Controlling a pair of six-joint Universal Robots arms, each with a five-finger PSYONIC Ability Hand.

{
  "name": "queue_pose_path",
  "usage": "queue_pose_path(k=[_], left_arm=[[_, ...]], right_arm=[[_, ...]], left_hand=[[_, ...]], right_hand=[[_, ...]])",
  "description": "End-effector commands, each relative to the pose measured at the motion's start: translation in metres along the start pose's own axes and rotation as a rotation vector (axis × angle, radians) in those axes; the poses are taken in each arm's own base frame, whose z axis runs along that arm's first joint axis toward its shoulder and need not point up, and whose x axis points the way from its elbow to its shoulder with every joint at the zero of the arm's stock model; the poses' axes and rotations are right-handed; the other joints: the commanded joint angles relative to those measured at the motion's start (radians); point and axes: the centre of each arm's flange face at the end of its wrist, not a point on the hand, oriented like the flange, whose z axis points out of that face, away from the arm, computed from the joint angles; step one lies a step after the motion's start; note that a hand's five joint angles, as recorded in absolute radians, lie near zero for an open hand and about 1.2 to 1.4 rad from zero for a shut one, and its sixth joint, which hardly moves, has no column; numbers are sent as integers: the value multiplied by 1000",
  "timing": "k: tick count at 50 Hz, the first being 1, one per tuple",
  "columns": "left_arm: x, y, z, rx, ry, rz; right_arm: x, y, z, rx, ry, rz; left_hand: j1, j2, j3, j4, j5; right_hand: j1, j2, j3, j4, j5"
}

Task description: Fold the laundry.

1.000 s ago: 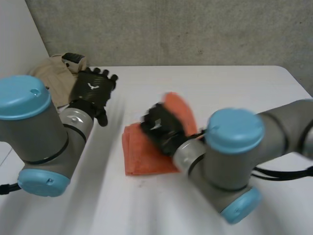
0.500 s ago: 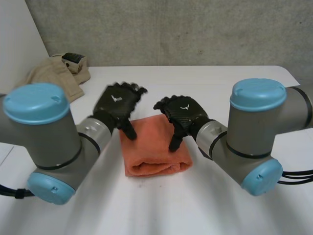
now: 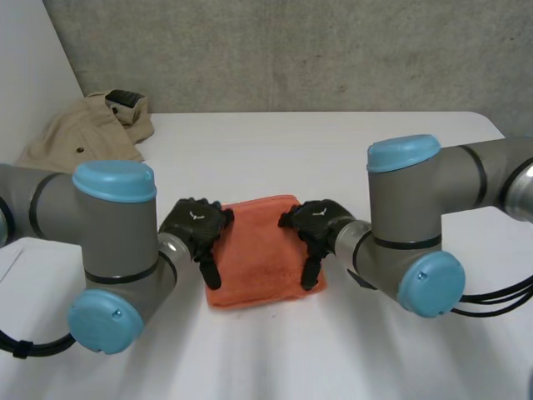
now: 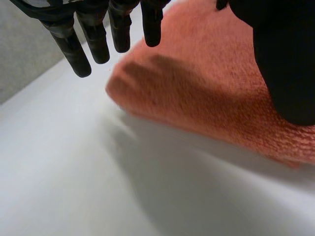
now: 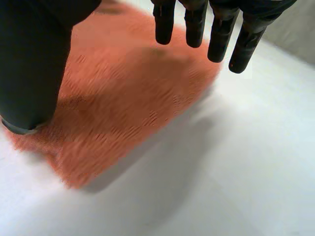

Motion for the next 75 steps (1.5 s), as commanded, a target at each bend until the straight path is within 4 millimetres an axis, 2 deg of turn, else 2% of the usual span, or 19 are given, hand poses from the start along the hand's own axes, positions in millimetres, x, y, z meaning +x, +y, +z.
queue_pose_path(k=[1,4,9,15,21,26,29,41,50,59,65,68,71,72,75], left_arm=[[-20,-70,-39,264,24,-64],[-28,-87,-51,338,71,-92],[-33,-102,-67,401,150,-122],[-33,-101,-70,381,189,-171],[-34,-100,-70,377,187,-175],[-33,-98,-69,370,191,-176],[-32,-97,-69,367,193,-176],[-28,-92,-67,348,204,-178],[-27,-92,-67,347,207,-177],[-25,-95,-71,357,212,-173],[-24,-94,-71,356,214,-173],[-24,-94,-71,354,215,-173],[-24,-94,-71,355,216,-174],[-23,-94,-71,355,218,-174],[-21,-95,-73,359,224,-169]], right_arm=[[38,-14,-29,191,153,102],[50,-8,-42,210,193,182],[49,16,-47,143,198,299],[39,34,-47,85,171,389],[32,52,-31,33,134,460],[17,48,-21,45,50,507],[7,54,-9,25,12,532],[-13,48,9,45,-39,503],[-13,40,25,85,-50,529],[-10,31,30,114,-49,528],[-8,25,34,135,-50,514],[-3,21,40,157,-44,503],[12,14,47,192,-17,494],[36,8,53,221,27,491],[79,8,59,243,116,485]], left_hand=[[-4,-19,-26,-17,-36],[1,-13,-20,-11,-30],[7,-7,-14,-5,-24],[13,-2,-8,1,-18],[16,1,-5,4,-15],[13,-2,-8,1,-18],[13,-2,-8,1,-18],[13,-2,-8,1,-18],[13,-2,-8,1,-18],[13,-2,-8,1,-18],[13,-2,-8,1,-18],[13,-2,-8,1,-18],[13,-2,-8,1,-18],[13,-2,-8,1,-18],[13,-2,-8,1,-18]], right_hand=[[14,-30,-25,-58,-53],[14,-30,-25,-58,-53],[14,-30,-25,-58,-53],[14,-30,-25,-58,-53],[21,-23,-18,-51,-46],[80,36,41,8,13],[83,39,44,11,16],[151,106,112,78,83],[491,447,452,419,423],[653,608,613,580,585],[1201,1157,1162,1129,1133],[1236,1192,1197,1164,1169],[1236,1192,1197,1164,1169],[1236,1192,1197,1164,1169],[1236,1192,1197,1164,1169]])
